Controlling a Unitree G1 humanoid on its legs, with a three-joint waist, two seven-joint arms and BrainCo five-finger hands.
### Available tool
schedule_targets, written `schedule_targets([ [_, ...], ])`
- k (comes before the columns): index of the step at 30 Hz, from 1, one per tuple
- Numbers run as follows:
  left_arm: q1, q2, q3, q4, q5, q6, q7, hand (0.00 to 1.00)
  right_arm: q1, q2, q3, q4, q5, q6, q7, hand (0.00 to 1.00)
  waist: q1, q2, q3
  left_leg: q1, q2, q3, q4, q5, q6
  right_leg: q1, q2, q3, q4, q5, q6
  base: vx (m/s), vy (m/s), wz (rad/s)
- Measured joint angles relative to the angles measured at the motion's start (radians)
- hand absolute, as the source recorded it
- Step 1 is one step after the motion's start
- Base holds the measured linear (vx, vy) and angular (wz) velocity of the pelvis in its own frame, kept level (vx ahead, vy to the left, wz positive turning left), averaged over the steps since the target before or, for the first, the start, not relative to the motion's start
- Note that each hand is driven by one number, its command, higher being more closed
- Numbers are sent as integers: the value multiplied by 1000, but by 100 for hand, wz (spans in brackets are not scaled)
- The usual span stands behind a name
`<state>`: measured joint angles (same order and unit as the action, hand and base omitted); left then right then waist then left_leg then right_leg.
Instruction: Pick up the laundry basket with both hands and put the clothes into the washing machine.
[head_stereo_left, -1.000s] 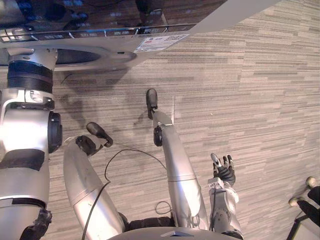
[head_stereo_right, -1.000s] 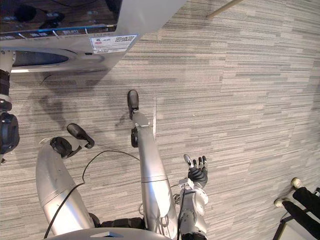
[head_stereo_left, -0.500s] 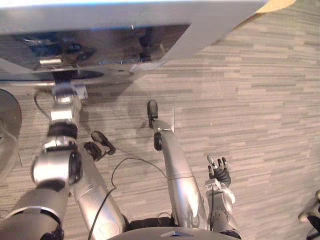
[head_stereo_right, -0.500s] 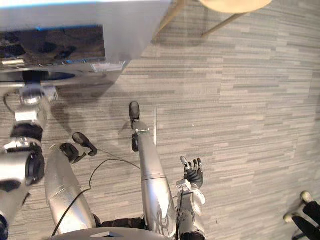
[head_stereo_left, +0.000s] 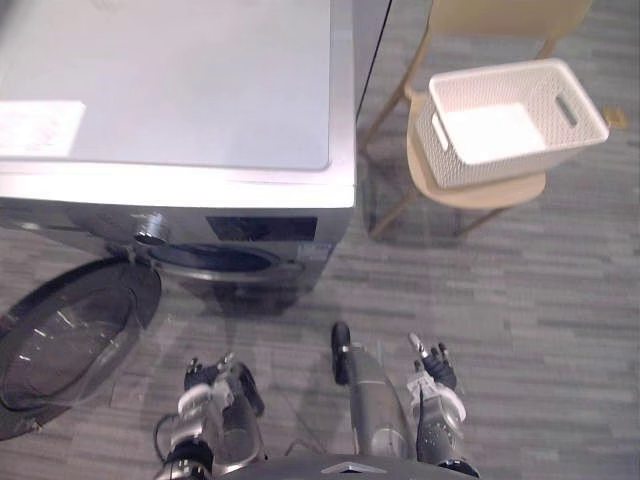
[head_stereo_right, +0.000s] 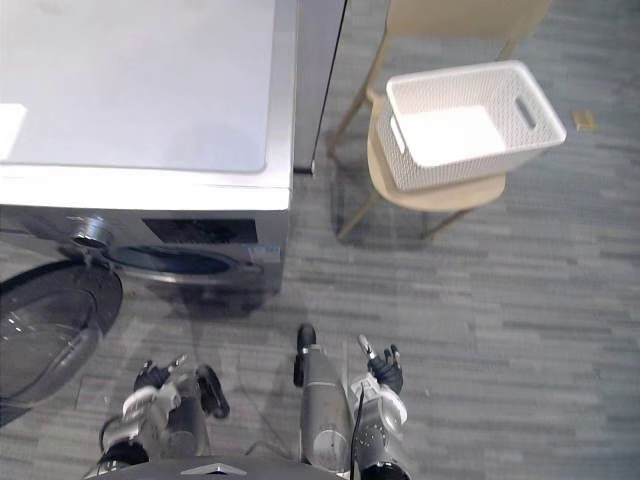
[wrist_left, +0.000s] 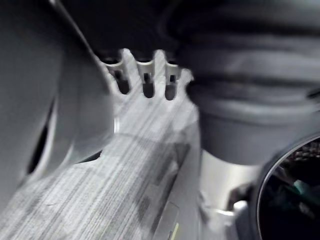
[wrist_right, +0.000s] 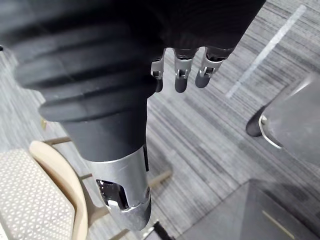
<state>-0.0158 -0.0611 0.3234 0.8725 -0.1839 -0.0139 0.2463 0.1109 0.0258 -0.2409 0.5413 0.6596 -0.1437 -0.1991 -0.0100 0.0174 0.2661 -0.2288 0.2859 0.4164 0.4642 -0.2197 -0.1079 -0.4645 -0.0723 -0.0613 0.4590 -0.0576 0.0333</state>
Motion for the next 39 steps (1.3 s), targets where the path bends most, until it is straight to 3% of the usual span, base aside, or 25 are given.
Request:
schedule_targets([
  [4,109,-23,-15,-74,-10,-13,-11,0,30,-1,-25,74,-52,23,2,0,4,11,-80,117,-44,-5,-170,74,-3,125,-23,-40,-99,8,5,85,-26,35],
  [5,143,-26,-22,-151,-14,-15,-9,0,45,9,-46,75,-72,26,1,0,9,10,-108,156,-60,-17,-239,107,0,168,-31,-68,-130,11,7,24,-20,43],
  [9,202,-23,-35,-407,-118,-53,14,0,67,10,-54,78,-108,40,-1,0,22,8,-126,197,-76,-86,-295,144,1,250,-54,-148,-148,4,14,31,-27,74],
  [10,238,-18,-55,-592,-158,-63,31,0,60,4,-57,85,-135,40,-2,0,40,12,-133,196,-85,-126,-291,147,20,274,-68,-191,-126,-26,13,11,-39,93],
  [11,256,-16,-56,-700,-166,-82,43,0,47,2,-57,93,-158,41,-6,0,45,16,-131,195,-97,-164,-262,136,67,297,-89,-225,-104,-49,15,26,-54,103],
  [14,289,-6,-47,-865,-131,-87,67,0,15,1,-58,104,-160,43,-22,0,50,20,-132,142,-111,-157,-128,164,189,340,-138,-284,-70,-91,17,-13,-33,86],
  [16,303,-6,-46,-928,-91,-87,75,0,1,4,-67,103,-171,43,-24,0,49,15,-130,120,-108,-145,-85,179,212,368,-163,-313,-90,-94,16,-54,22,67],
  [18,360,-15,5,-1001,-38,-87,83,0,-11,0,-79,95,-195,45,-23,0,51,49,-151,117,-65,-108,60,109,209,406,-165,-347,-97,-94,20,-15,71,31],
  [19,370,-17,14,-1011,-29,-87,88,0,-10,0,-79,90,-195,46,-22,0,49,52,-153,128,-61,-104,61,99,207,414,-165,-350,-100,-94,22,13,76,21],
  [20,397,-24,43,-1049,-5,-86,99,0,2,3,-77,66,-195,53,-21,0,46,64,-162,174,-58,-85,0,69,182,431,-161,-359,-117,-85,37,25,152,18],
  [21,420,-31,65,-1091,18,-83,104,0,8,4,-78,61,-196,59,-19,0,42,78,-182,200,-69,-72,-103,30,121,425,-152,-366,-132,-73,51,27,157,24],
  [22,421,-32,87,-1113,36,-83,111,0,10,15,-77,65,-196,65,-18,0,40,73,-201,207,-86,-59,-155,46,60,418,-161,-368,-145,-61,61,36,169,21],
  [25,424,-35,155,-1151,72,-82,141,0,33,41,-67,71,-197,82,11,0,38,31,-226,218,-151,-59,-269,105,73,430,-189,-391,-221,6,68,66,136,22],
  [28,421,-35,216,-1145,106,-68,155,0,46,40,-68,85,-197,82,19,0,38,28,-228,247,-179,-58,-283,118,71,466,-201,-395,-260,37,86,101,114,11],
  [35,353,-24,275,-953,144,-8,139,0,61,40,-82,115,-235,99,26,0,37,22,-225,236,-162,-6,-318,106,59,436,-167,-371,-314,49,68,-26,5,-18],
  [39,318,-23,257,-837,144,-6,134,0,62,40,-83,113,-235,105,27,0,35,5,-198,226,-136,46,-320,110,40,407,-134,-329,-354,84,57,23,-34,-41],
])
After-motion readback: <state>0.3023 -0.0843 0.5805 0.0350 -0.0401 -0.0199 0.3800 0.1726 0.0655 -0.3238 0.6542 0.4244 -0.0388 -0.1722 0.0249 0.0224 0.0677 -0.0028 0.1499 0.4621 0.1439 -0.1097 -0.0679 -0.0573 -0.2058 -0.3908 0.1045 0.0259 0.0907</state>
